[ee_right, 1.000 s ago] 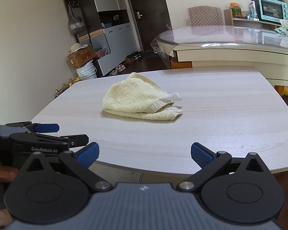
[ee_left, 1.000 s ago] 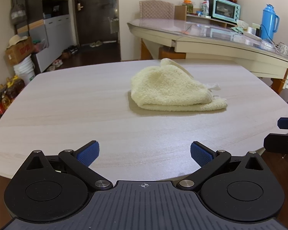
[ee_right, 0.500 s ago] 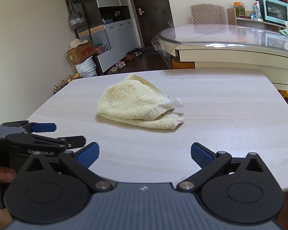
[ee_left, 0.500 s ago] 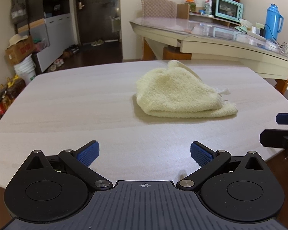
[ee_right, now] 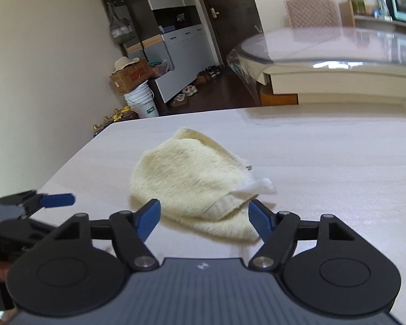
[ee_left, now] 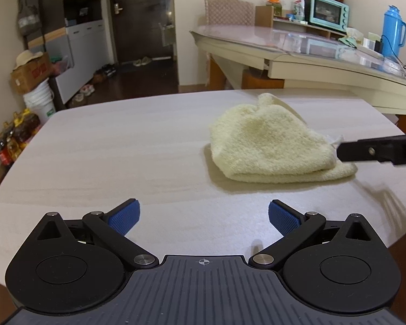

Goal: Fold towel
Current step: 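Grasp a towel corner with the right tool while the left tool approaches, then grasp another towel corner with the left tool while the right tool lifts its corner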

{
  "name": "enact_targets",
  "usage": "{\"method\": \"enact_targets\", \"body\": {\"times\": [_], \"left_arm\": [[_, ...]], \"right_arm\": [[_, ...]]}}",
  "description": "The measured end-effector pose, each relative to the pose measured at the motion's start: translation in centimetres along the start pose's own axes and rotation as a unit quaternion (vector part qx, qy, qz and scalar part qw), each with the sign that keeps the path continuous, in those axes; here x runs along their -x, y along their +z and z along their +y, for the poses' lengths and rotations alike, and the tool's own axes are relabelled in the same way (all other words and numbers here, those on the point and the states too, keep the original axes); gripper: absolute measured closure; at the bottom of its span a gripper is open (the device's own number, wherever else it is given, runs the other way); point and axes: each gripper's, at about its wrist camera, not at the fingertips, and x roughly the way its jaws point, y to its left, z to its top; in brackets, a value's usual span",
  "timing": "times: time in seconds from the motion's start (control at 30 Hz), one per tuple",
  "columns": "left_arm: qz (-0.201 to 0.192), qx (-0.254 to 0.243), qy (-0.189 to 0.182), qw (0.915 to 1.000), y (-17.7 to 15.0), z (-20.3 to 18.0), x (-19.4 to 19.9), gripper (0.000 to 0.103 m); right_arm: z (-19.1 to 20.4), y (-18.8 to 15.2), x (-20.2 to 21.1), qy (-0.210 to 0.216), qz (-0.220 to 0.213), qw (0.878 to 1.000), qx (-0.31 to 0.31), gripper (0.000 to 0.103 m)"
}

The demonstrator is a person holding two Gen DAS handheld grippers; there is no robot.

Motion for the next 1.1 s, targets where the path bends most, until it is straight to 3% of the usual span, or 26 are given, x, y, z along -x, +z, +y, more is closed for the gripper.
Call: {"method": "enact_targets", "body": {"times": [0.07, 0.27, 0.33, 0.4, 0.43, 0.57, 0.7, 0.8, 0.9, 1.0, 1.1], "left_arm": [[0.001, 0.0, 0.002, 1.0, 0.1, 0.2, -0.2, 0.0], [0.003, -0.002, 0.008, 1.0, 0.6, 0.7, -0.9, 0.0], [0.002, -0.001, 0.009, 1.0, 0.8, 0.9, -1.0, 0.0], [0.0, 0.0, 0.01, 1.0, 0.9, 1.1, -1.0, 0.0], [0.0, 0.001, 0.01, 0.9999, 0.9, 1.2, -1.0, 0.0], [-0.006, -0.002, 0.01, 0.9999, 1.0, 1.6, -1.0, 0.0], [-0.017, -0.018, -0.018, 0.9995, 1.5, 2.7, -0.4, 0.0], [-0.036, -0.05, -0.06, 0.9963, 2.2, 4.1, 0.6, 0.0], [-0.055, -0.105, -0.1, 0.9879, 2.6, 5.3, 1.9, 0.0], [-0.059, -0.174, -0.114, 0.9764, 2.8, 5.3, 2.8, 0.0], [-0.047, -0.185, -0.121, 0.9742, 3.0, 5.9, 3.0, 0.0]], "right_arm": [[-1.2, 0.2, -0.8, 0.01, 0.002, 1.0, -0.028, 0.029], [-3.3, 0.8, -3.0, 0.032, 0.014, 0.996, -0.078, 0.044], [-3.4, 0.8, -3.5, 0.032, 0.016, 0.996, -0.083, 0.054], [-3.4, 0.7, -3.4, 0.032, 0.008, 0.996, -0.083, 0.084], [-3.0, 0.7, -3.1, 0.034, -0.002, 0.997, -0.074, 0.085], [-1.3, 1.0, -1.7, 0.026, -0.032, 0.999, -0.034, 0.089], [1.7, 1.6, -0.1, 0.056, -0.05, 0.997, 0.02, 0.09], [4.8, 1.5, 0.1, 0.085, -0.03, 0.992, 0.083, 0.09], [7.2, 0.7, -0.6, 0.117, 0.002, 0.985, 0.124, 0.09], [8.7, 0.3, -1.2, 0.123, 0.013, 0.982, 0.144, 0.09], [9.9, -0.3, -1.8, 0.121, 0.02, 0.979, 0.163, 0.09]]}}
